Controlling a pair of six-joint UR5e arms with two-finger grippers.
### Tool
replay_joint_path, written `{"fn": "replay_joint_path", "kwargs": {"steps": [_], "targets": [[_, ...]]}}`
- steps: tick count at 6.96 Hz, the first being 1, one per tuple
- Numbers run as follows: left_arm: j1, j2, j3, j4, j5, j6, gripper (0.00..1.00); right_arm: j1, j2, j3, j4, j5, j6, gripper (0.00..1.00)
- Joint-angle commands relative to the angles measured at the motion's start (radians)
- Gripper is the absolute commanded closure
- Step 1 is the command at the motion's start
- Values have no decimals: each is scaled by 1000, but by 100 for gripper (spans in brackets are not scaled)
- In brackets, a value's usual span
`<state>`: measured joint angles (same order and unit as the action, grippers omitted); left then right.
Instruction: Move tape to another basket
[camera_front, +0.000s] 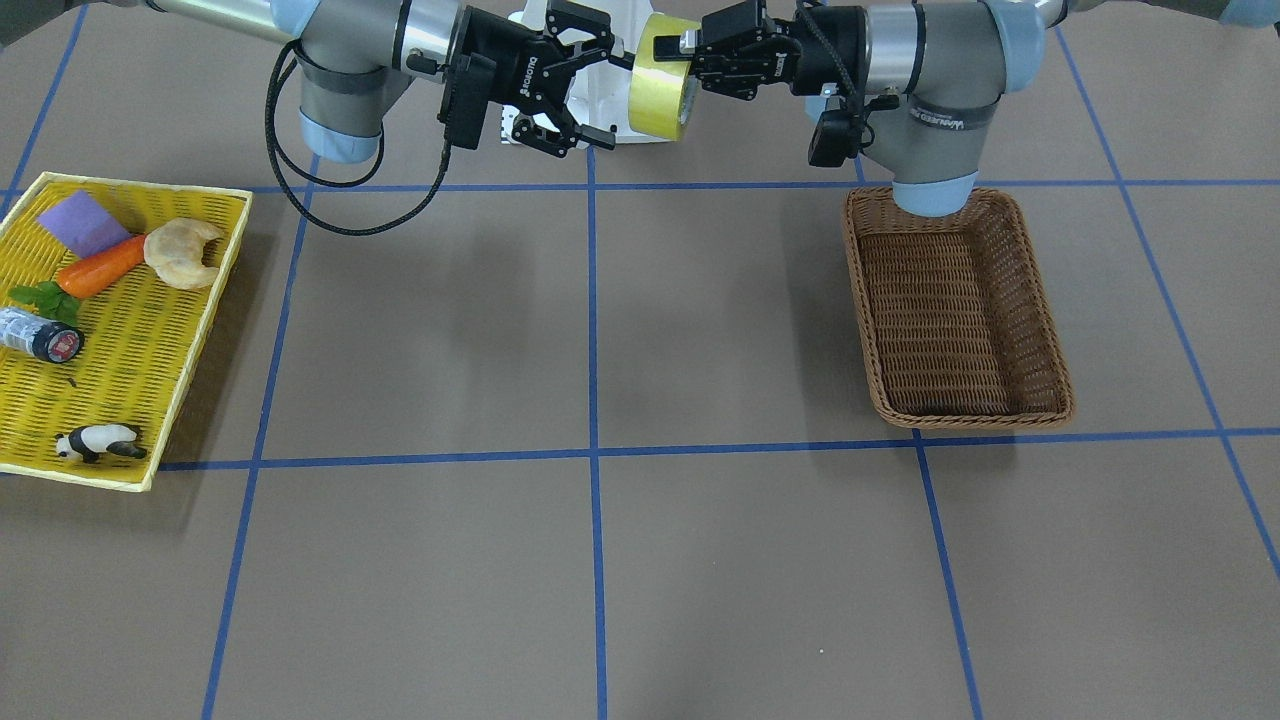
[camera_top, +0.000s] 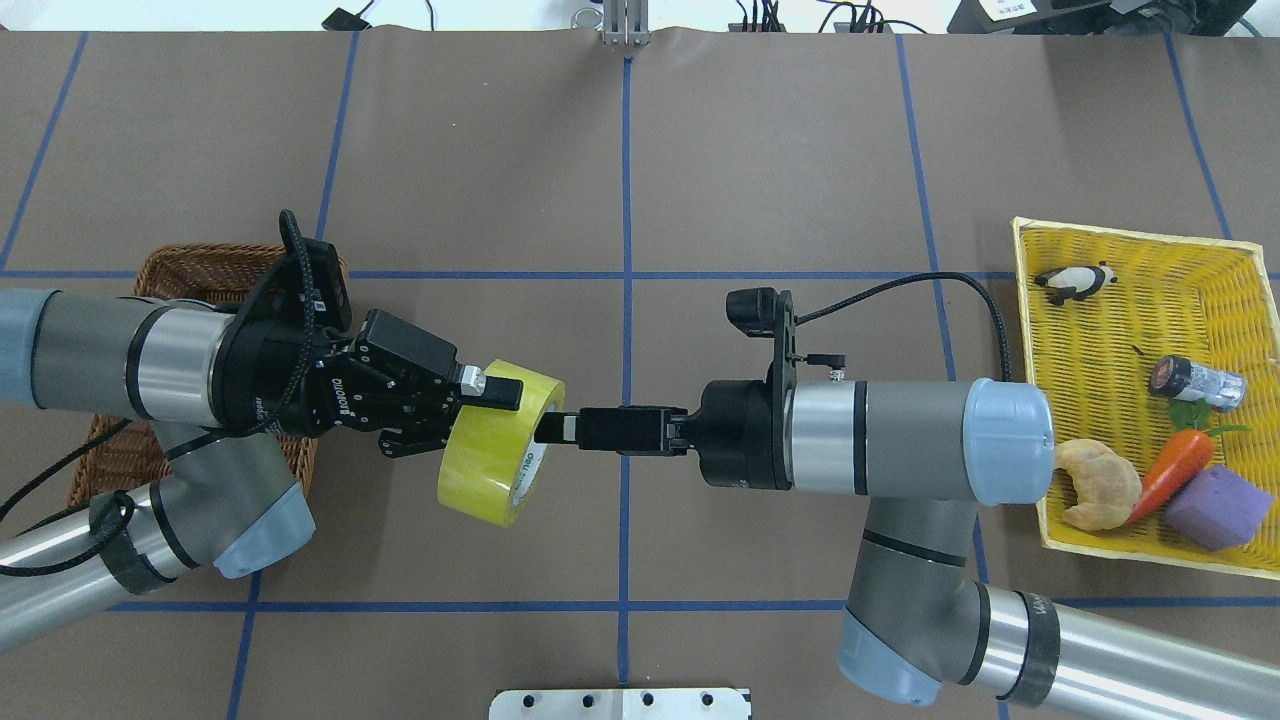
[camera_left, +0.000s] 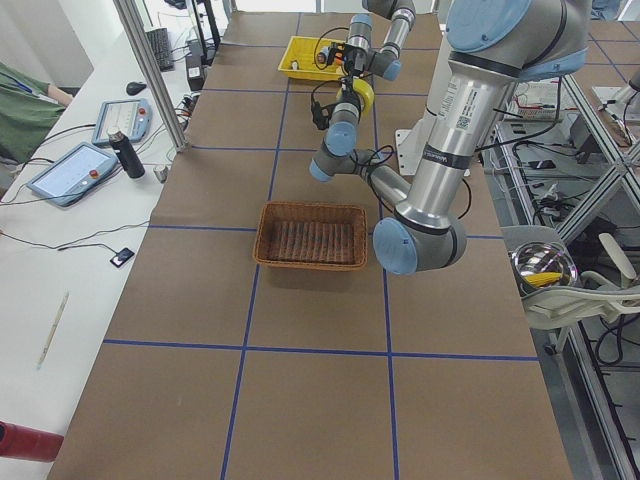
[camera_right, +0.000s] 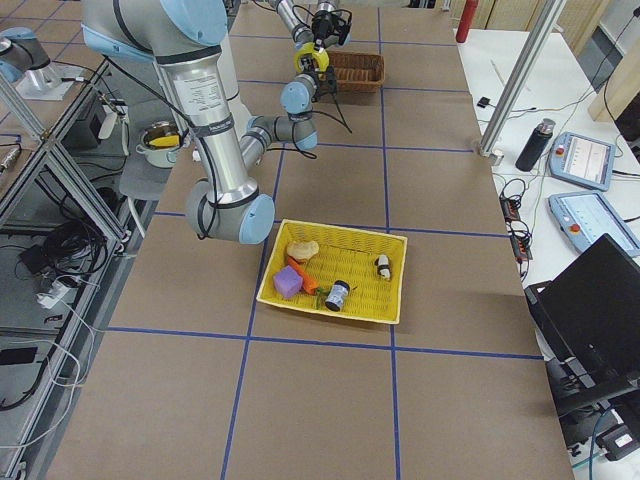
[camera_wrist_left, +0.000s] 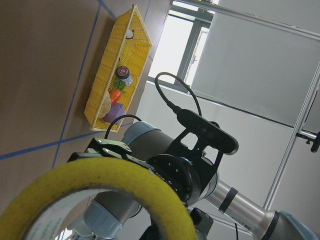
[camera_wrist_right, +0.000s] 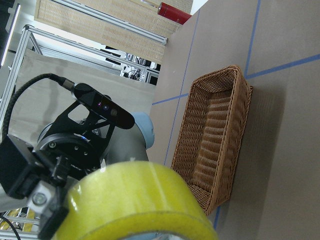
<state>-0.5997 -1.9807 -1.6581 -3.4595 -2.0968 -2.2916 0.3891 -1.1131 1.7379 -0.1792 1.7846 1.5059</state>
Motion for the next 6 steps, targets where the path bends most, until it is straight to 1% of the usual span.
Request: {"fn": "replay_joint_path", "kwargs": {"steps": [1,3,4,5,6], "targets": [[0,2,1,-1,-8,1,100,2,-14,2,1,9,0,1],[0,8,0,-4,-9,1,100,29,-46,6,21,85,2,1],[-5,6,0,-3,-9,11,100,103,-62,5,29,161,2,1],[-23,6,6,9,-3,20,100,243,-74,-20,21,323,-1,1],[-56,5,14,17,3,43,100,370,-73,-87,20,457,-19,1]]}}
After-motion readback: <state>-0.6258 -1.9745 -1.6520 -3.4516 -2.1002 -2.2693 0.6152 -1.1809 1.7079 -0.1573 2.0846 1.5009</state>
